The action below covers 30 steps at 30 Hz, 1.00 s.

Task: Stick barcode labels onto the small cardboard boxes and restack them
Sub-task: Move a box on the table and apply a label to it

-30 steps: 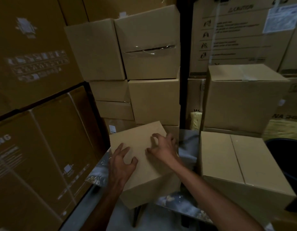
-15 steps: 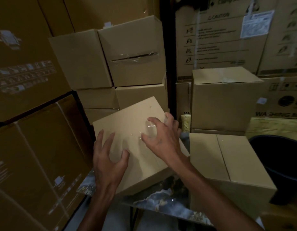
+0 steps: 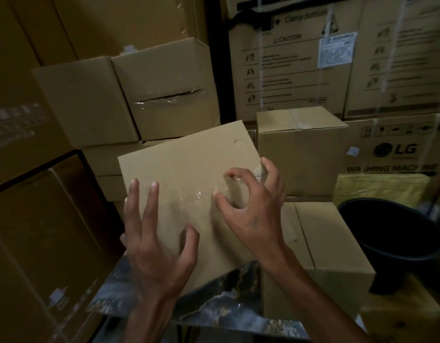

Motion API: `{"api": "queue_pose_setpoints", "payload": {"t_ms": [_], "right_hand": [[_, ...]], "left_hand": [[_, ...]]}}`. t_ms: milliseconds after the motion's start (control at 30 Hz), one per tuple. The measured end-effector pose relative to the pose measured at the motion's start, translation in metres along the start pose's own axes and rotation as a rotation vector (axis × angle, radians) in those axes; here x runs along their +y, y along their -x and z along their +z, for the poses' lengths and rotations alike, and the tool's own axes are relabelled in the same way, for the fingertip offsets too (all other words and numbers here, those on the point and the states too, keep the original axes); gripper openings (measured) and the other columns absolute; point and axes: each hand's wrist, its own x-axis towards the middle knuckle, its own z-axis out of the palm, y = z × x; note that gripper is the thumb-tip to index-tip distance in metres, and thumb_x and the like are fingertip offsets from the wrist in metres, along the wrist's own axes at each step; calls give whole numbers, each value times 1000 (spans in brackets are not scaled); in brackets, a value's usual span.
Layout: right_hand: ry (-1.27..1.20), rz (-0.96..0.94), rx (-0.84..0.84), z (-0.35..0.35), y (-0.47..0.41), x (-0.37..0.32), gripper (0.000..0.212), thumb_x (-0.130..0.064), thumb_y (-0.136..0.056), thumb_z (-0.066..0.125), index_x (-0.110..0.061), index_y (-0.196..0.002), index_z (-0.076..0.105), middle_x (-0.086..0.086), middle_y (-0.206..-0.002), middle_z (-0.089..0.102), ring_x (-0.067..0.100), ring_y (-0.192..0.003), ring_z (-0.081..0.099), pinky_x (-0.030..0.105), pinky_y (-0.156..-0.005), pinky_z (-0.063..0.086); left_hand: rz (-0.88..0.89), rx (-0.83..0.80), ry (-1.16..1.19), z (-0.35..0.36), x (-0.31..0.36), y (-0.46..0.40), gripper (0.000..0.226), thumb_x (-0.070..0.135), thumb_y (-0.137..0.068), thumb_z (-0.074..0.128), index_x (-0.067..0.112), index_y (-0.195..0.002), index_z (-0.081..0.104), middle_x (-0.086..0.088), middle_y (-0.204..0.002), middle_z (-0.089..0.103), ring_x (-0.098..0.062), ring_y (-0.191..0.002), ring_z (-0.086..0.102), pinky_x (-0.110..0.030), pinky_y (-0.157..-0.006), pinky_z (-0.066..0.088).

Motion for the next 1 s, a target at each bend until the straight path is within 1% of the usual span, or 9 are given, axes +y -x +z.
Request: {"api": "queue_pose_setpoints", "payload": {"t_ms": [100,200,367,467,600,667,800,900,1000], "right_hand": [[-32,-5,54,-12,2,7,59,-60,-76,76,-48,-129,53,-16,-156,13,16,-146,16,56,-112,38],[-5,-31,156,-20,5,16,68,-66,-72,75,-46,-133,53,-10,-159,15,18,-145,20,57,-109,41],[24,-35,358,-28,16,47,80,-65,-70,79,-36,-139,53,2,-160,22,18,-146,23,59,-109,39],[33,-20,460,-32,28,76,83,-62,-70,81,-27,-139,54,10,-158,25,25,-146,25,59,-107,43],[-2,-27,543,-39,43,103,80,-46,-72,86,-15,-138,55,18,-153,27,31,-145,29,24,-117,33],[-4,-34,568,-43,49,111,77,-40,-73,86,-11,-137,54,22,-152,27,33,-145,29,17,-116,29],[33,-45,626,-49,54,129,72,-26,-75,87,-3,-134,54,28,-149,27,31,-145,28,17,-114,32],[54,-33,663,-56,53,145,67,-22,-78,86,-1,-132,53,28,-147,28,26,-144,29,25,-114,38],[68,5,672,-62,49,160,65,-30,-81,80,-4,-134,53,24,-149,26,28,-142,32,43,-110,46]], "left_hand": [[73,11,25,7,6,-1,85,40,-80,61,9,-155,37,-10,-167,23,-28,-154,23,-66,-111,36],[168,35,39,24,8,3,82,29,-80,65,0,-151,39,-19,-165,25,-35,-154,24,-67,-112,35],[267,31,128,61,9,16,76,23,-81,65,-1,-148,39,-27,-162,25,-45,-152,23,-51,-122,28],[326,-4,138,88,13,26,74,26,-82,64,3,-148,39,-29,-161,26,-50,-151,20,-68,-117,28],[354,-38,136,117,19,40,75,32,-82,64,9,-149,39,-27,-161,28,-54,-151,14,-69,-118,21],[344,-69,137,127,23,48,77,35,-81,65,11,-150,39,-27,-161,28,-55,-151,10,-66,-122,15],[381,-163,90,146,30,59,85,40,-78,68,13,-152,36,-21,-165,22,-58,-150,0,-55,-124,-7],[451,-224,83,161,34,65,86,34,-77,74,5,-151,39,-25,-166,17,-55,-152,-3,-76,-117,1],[488,-259,91,172,44,72,88,31,-76,77,-1,-150,42,-28,-165,15,-44,-156,-4,-82,-111,5]]}}
